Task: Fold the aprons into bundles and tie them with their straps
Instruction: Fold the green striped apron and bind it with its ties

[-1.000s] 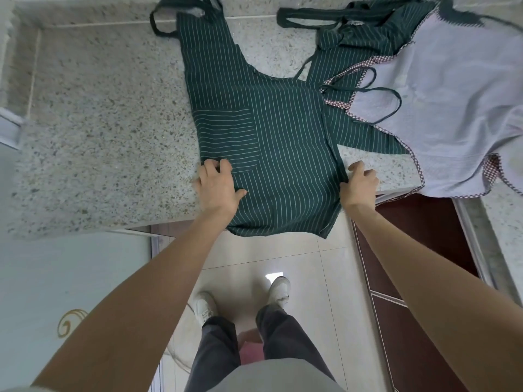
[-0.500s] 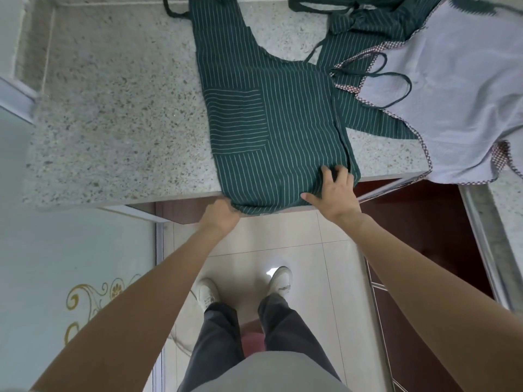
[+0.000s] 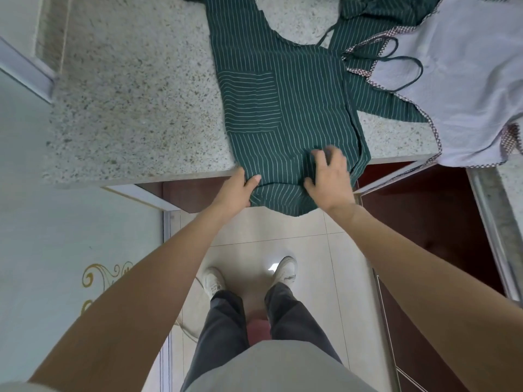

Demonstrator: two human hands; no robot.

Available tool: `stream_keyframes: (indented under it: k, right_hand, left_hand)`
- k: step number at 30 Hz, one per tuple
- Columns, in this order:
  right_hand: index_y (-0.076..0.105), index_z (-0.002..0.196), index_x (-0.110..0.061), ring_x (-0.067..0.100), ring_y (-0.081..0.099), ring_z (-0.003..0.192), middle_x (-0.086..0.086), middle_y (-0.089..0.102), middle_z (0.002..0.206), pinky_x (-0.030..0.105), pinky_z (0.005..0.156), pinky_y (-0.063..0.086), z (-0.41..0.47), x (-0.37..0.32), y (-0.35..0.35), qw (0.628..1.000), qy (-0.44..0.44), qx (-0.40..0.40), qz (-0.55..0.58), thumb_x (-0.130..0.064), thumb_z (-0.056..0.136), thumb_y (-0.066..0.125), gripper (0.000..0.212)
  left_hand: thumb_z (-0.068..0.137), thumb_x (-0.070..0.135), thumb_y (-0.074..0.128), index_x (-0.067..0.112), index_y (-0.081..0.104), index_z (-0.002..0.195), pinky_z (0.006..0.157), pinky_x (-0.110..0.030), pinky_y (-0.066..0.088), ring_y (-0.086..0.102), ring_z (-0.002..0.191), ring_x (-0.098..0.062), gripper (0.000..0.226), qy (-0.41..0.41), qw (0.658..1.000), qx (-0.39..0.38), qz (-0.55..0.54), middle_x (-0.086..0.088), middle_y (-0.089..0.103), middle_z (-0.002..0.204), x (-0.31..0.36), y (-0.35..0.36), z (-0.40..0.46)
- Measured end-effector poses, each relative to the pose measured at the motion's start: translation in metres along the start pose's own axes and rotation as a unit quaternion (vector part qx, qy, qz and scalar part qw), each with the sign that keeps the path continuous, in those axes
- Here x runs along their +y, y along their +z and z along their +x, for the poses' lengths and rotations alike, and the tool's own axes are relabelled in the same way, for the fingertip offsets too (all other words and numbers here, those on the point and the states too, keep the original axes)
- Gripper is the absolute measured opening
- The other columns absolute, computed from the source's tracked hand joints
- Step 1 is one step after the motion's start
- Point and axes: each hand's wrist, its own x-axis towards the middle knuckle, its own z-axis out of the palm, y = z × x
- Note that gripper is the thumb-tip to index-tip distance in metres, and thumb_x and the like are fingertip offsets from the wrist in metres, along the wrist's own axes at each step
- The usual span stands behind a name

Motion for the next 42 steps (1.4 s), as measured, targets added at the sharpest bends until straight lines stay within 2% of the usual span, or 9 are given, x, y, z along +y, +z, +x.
stream_keyframes:
  k: [6,10,14,17,21,25,28,35,42]
  right_hand:
    - [0.030,0.139,-0.026,0.023,0.043,0.118,0.002,0.041,0.128,0.049,0.099,0.039,-0.021,-0.023,0.002,0.978,-0.140,-0.135,0.077,-0.025,0.074,0.070,0.076]
    - [0.028,0.139,-0.025,0.027,0.052,0.113,0.007,0.053,0.123,0.050,0.097,0.042,-0.015,-0.028,0.000,0.984,-0.105,-0.132,0.061,-0.019,0.079,0.070,0.073]
    - [0.040,0.129,-0.016,0.029,0.059,0.098,0.008,0.063,0.111,0.046,0.087,0.047,-0.011,-0.033,-0.003,0.988,-0.113,-0.097,0.036,-0.009,0.086,0.059,0.048]
    - [0.046,0.125,-0.014,0.028,0.058,0.100,0.008,0.061,0.112,0.046,0.089,0.046,-0.009,-0.033,-0.006,0.989,-0.106,-0.097,0.026,-0.005,0.084,0.056,0.043]
    - [0.049,0.122,-0.016,0.027,0.057,0.098,0.007,0.060,0.108,0.046,0.087,0.048,-0.008,-0.030,0.003,0.989,-0.095,-0.107,0.036,0.001,0.079,0.058,0.047]
    - [0.044,0.133,-0.020,0.026,0.055,0.108,0.008,0.057,0.117,0.046,0.094,0.047,-0.009,-0.019,0.010,0.987,-0.070,-0.142,0.035,-0.001,0.079,0.062,0.060]
    - [0.042,0.137,-0.019,0.024,0.053,0.115,0.009,0.054,0.123,0.043,0.097,0.046,-0.004,-0.007,0.010,0.985,-0.049,-0.157,0.042,0.000,0.078,0.064,0.066]
    - [0.039,0.138,-0.022,0.024,0.042,0.122,0.008,0.048,0.126,0.038,0.103,0.038,0.000,-0.003,0.002,0.980,-0.079,-0.172,0.067,-0.022,0.077,0.074,0.071]
    - [0.040,0.131,-0.023,0.024,0.040,0.119,0.003,0.048,0.123,0.046,0.097,0.036,-0.002,-0.030,0.005,0.989,-0.093,-0.114,0.003,-0.036,0.074,0.075,0.068]
  left_hand:
    - [0.085,0.006,0.060,0.020,0.020,0.127,0.080,-0.034,0.052,0.066,0.087,-0.019,0.060,0.044,0.995,-0.072,-0.055,-0.014,0.066,0.097,0.023,-0.011,-0.023]
    - [0.084,0.006,0.066,0.013,0.046,0.116,0.079,-0.032,0.054,0.066,0.082,-0.020,0.039,0.109,0.990,-0.018,0.084,-0.012,0.065,0.096,0.033,-0.014,-0.032]
    - [0.089,0.007,0.055,0.010,0.048,0.112,0.057,-0.034,0.042,0.062,0.075,-0.031,0.024,0.172,0.854,0.073,0.485,-0.010,0.062,0.081,0.054,-0.013,-0.038]
    - [0.085,-0.002,0.048,0.010,0.036,0.120,0.053,-0.031,0.032,0.055,0.061,-0.028,0.038,0.188,0.803,0.103,0.556,-0.005,0.054,0.066,0.059,-0.007,-0.045]
    - [0.088,-0.003,0.042,0.007,0.032,0.121,0.054,-0.035,0.035,0.058,0.063,-0.031,0.035,0.183,0.834,0.056,0.517,-0.010,0.062,0.082,0.054,0.000,-0.043]
    - [0.088,-0.006,0.045,0.010,0.029,0.108,0.046,-0.036,0.044,0.058,0.042,-0.021,0.030,0.078,0.910,-0.123,0.389,-0.006,0.055,0.072,0.051,-0.003,-0.036]
    - [0.100,0.012,0.026,0.010,0.024,0.104,0.066,-0.039,0.052,0.067,0.052,-0.028,0.005,-0.033,0.948,-0.198,0.248,-0.001,0.052,0.062,0.053,-0.007,-0.036]
    - [0.103,0.027,0.023,0.010,0.036,0.107,0.052,-0.037,0.042,0.053,0.053,-0.020,0.021,0.113,0.920,-0.017,0.375,0.000,0.053,0.065,0.035,-0.005,-0.024]
    - [0.086,0.021,0.065,0.018,0.044,0.100,0.063,-0.029,0.043,0.051,0.064,-0.013,0.025,0.091,0.987,-0.063,0.116,0.003,0.053,0.071,0.041,-0.014,-0.018]
